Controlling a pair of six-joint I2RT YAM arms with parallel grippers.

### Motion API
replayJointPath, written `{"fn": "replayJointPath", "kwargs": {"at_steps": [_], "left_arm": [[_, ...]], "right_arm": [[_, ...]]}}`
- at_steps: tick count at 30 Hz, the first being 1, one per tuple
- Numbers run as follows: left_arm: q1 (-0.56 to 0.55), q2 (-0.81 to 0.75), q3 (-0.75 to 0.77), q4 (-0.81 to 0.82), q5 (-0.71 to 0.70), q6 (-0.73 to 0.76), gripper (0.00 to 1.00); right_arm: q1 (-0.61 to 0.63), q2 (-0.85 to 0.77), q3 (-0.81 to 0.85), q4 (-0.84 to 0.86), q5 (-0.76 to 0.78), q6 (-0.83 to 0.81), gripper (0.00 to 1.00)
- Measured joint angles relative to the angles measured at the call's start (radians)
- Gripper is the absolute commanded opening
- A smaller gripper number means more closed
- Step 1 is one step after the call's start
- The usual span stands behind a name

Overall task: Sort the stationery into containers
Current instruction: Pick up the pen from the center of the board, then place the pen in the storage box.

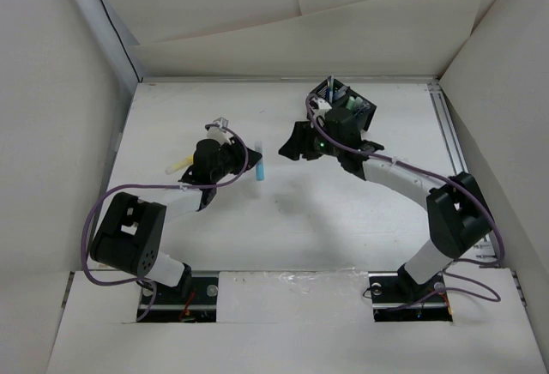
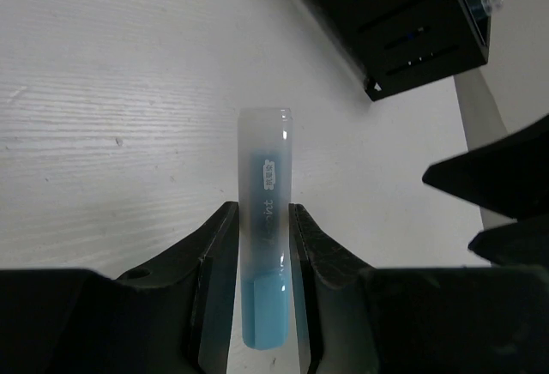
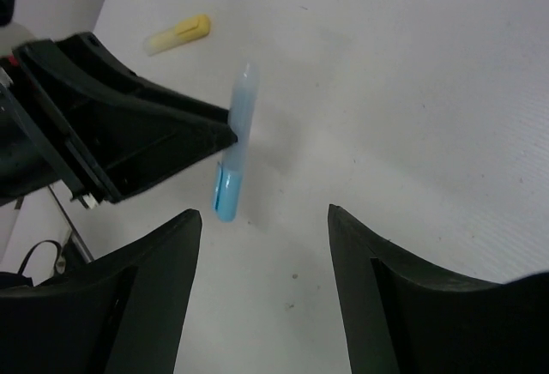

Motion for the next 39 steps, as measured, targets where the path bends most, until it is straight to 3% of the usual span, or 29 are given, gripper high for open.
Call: {"fn": "replayJointPath", "kwargs": {"at_steps": [16,25,26,27,29,31,34,35,39], "left_arm": [[-0.014,-0.001,-0.028,0.100,0.150,0.035,0.08],[-0.014,-0.001,-0.029,0.117,0.176,0.031,0.08],[-0.013,-0.001,-0.029,0.119,0.178,0.031,0.08],[-0.014,-0.001,-0.029,0.119,0.179,0.031,0.08],[-0.014,-0.001,-0.029,0.119,0.181,0.030,0.12],[-0.013,-0.001,-0.029,0.119,0.183,0.029,0.25],[-0.014,-0.001,-0.029,0.124,0.192,0.029,0.55],[-0.014,-0.001,-0.029,0.130,0.200,0.030,0.70],[-0.014,-0.001,-0.029,0.161,0.238,0.020,0.79]], "right_arm": [[0.039,0.236,0.227,0.011,0.023,0.089,0.64],[0.055,0.295,0.253,0.010,-0.002,0.114,0.33],[0.055,0.295,0.256,0.010,-0.003,0.116,0.23],[0.056,0.296,0.257,0.011,-0.007,0.122,0.19],[0.057,0.297,0.261,0.016,-0.014,0.127,0.12],[0.057,0.297,0.261,0.018,-0.013,0.132,0.05],[0.058,0.297,0.261,0.017,0.006,0.138,0.02],[0.059,0.297,0.261,0.016,0.018,0.138,0.02],[0.035,0.291,0.259,0.016,0.053,0.138,0.00]]}}
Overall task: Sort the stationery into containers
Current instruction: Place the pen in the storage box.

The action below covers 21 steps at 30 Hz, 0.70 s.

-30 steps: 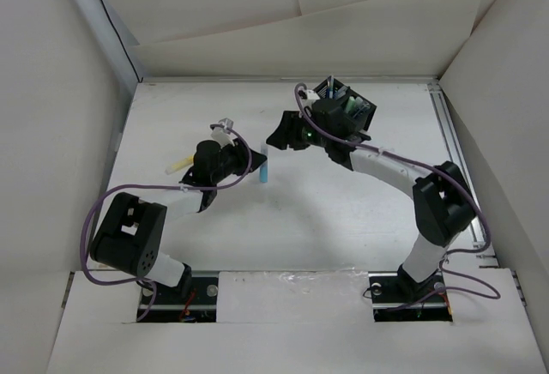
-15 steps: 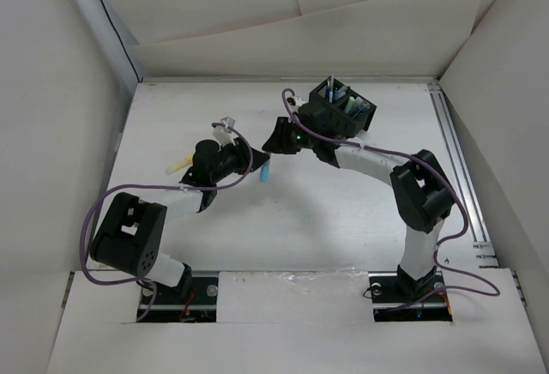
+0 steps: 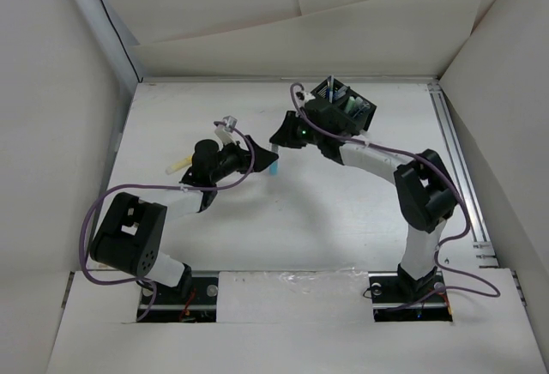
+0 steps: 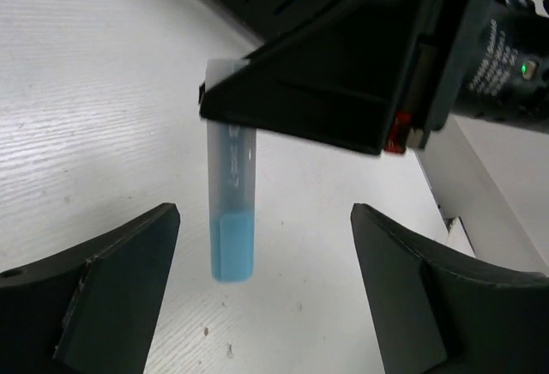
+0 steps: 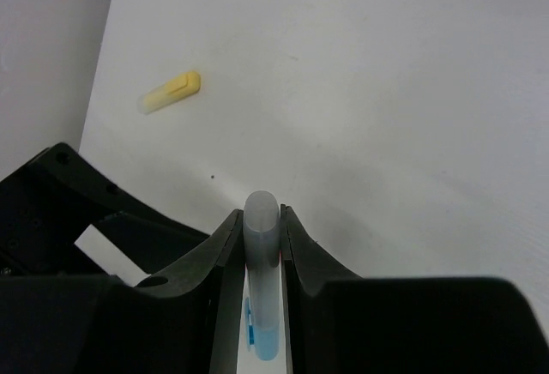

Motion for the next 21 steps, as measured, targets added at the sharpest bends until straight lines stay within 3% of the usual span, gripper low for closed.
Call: {"fn": "replayJointPath", "kwargs": {"at_steps": [5,13,17,21], "left_arm": [[0.000,-0.004,-0.002,0.026,0.028,-0.003,0.81],[0.000,-0.073,-0.027,0.032,0.035,-0.006,0.82],[0.000,-0.078,-0.027,0.037,0.039,-0.015,0.83],[0.000,-0.078,-0.027,0.034,0.042,-0.020,0.83]], "right_arm": [[-0.102,-0.047,-0.021,0.000,0.053,-0.001,0.00],[-0.391,-0.166,-0.027,0.000,0.109,0.000,0.00],[-0.486,-0.219,-0.021,0.000,0.249,-0.009,0.00],[-0.489,-0.221,0.007,0.003,0.389,-0.055,0.00]]}}
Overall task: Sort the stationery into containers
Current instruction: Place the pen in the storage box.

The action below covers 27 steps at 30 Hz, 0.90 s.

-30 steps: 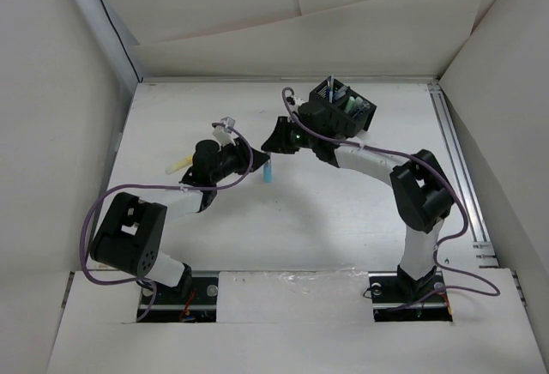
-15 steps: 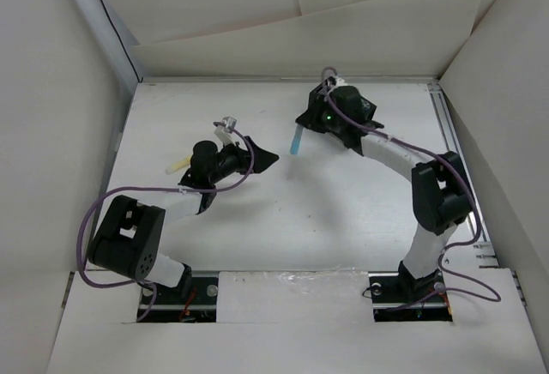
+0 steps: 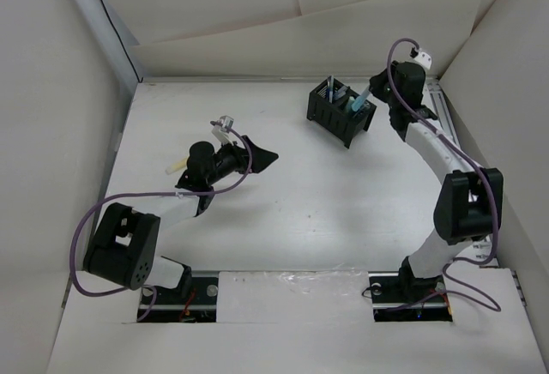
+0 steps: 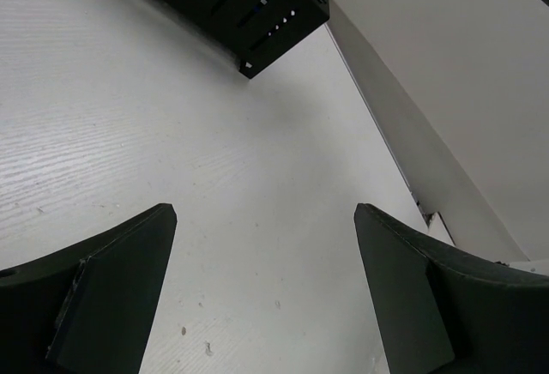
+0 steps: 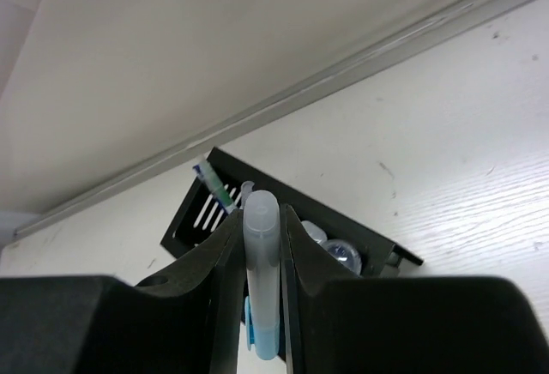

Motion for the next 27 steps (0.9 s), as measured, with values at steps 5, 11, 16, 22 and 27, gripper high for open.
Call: {"fn": "replayJointPath", "kwargs": {"at_steps": [5,11,16,22,27], "left_arm": [[0.000,0.000,0.000,-0.006,0.000,-0.002,0.83],[0.000,0.000,0.000,-0.006,0.000,-0.008,0.83],[0.000,0.000,0.000,-0.006,0.000,-0.009,0.83],[0.000,0.002,0.000,-0.006,0.000,-0.009,0.83],[0.000,0.002,0.000,-0.006,-0.003,-0.010,0.83]], "right_arm": [[0.011,0.030,0.050,0.003,0.099,-0.075,0.00],[0.052,0.109,0.120,0.030,0.211,-0.197,0.00],[0.117,0.170,0.132,0.040,0.270,-0.269,0.00],[0.179,0.216,0.130,0.042,0.346,-0.316,0.03],[0.211,0.216,0.087,0.107,0.453,-0.330,0.04]]}}
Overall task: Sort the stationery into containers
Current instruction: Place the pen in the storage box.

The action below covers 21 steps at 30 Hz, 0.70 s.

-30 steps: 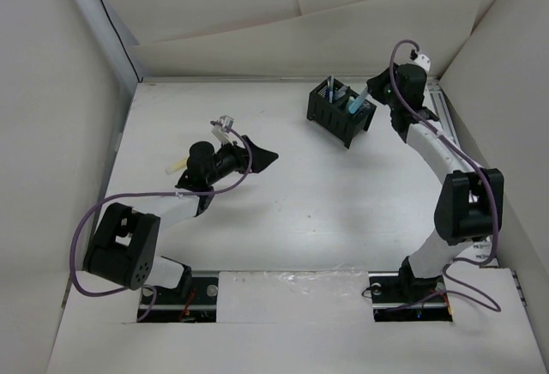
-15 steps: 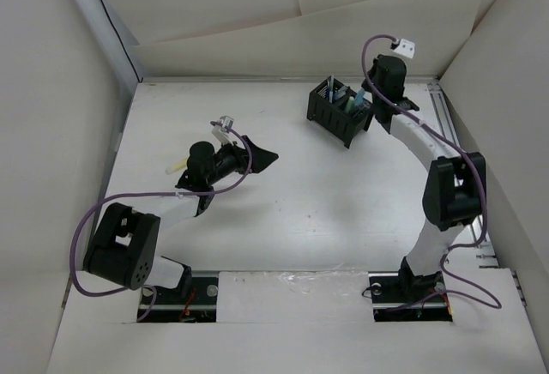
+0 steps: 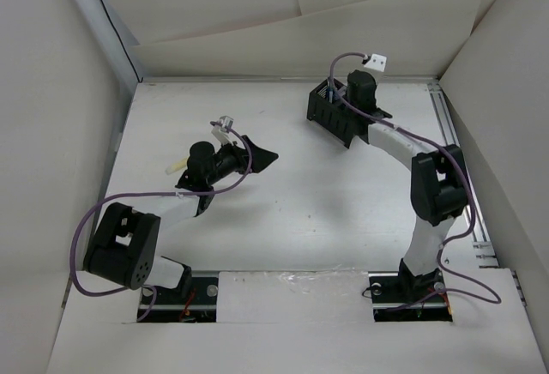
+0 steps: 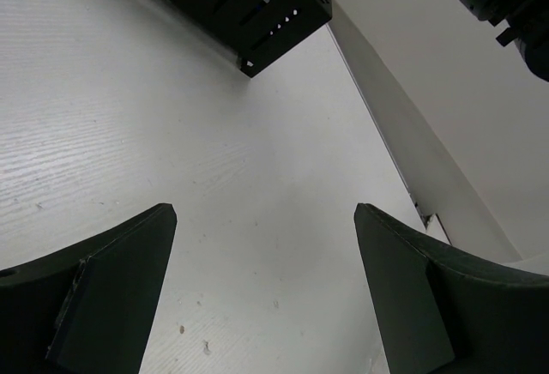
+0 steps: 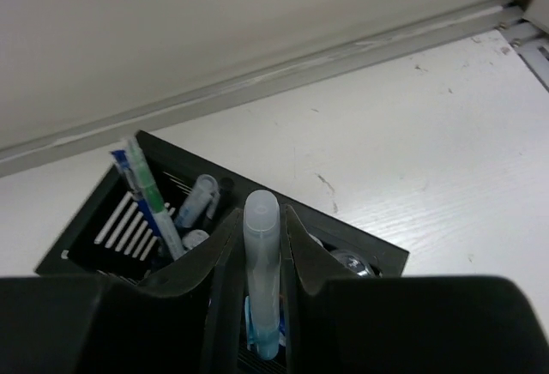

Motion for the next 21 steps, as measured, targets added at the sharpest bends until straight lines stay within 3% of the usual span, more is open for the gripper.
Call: {"fn": "replayJointPath", "kwargs": {"at_steps": [3,5,8,9,13,19,21], "left_arm": [[0.000,0.000,0.000,-0.003,-0.008,-0.004,0.83],[0.000,0.000,0.000,-0.011,-0.018,-0.006,0.83],[0.005,0.000,0.000,-0.031,-0.042,-0.007,0.83],[0.007,0.000,0.000,-0.040,-0.054,-0.007,0.83],[0.019,-0.020,-0.004,-0.098,-0.133,-0.008,0.83],[0.027,-0.121,-0.005,-0.222,-0.359,-0.024,0.82],[0.027,-0.148,-0.004,-0.279,-0.451,-0.050,0.78]], "right_arm": [[0.013,0.000,-0.033,0.014,0.066,-0.002,0.09],[0.023,0.000,-0.042,0.026,0.103,-0.002,0.17],[0.030,0.000,-0.052,0.045,0.143,0.004,0.45],[0.030,-0.001,-0.057,0.049,0.155,0.008,0.62],[0.029,-0.021,-0.080,0.032,0.161,0.035,0.78],[0.030,-0.191,-0.121,-0.034,0.067,0.119,0.79],[0.036,-0.293,-0.177,-0.035,0.034,0.157,0.70]]}}
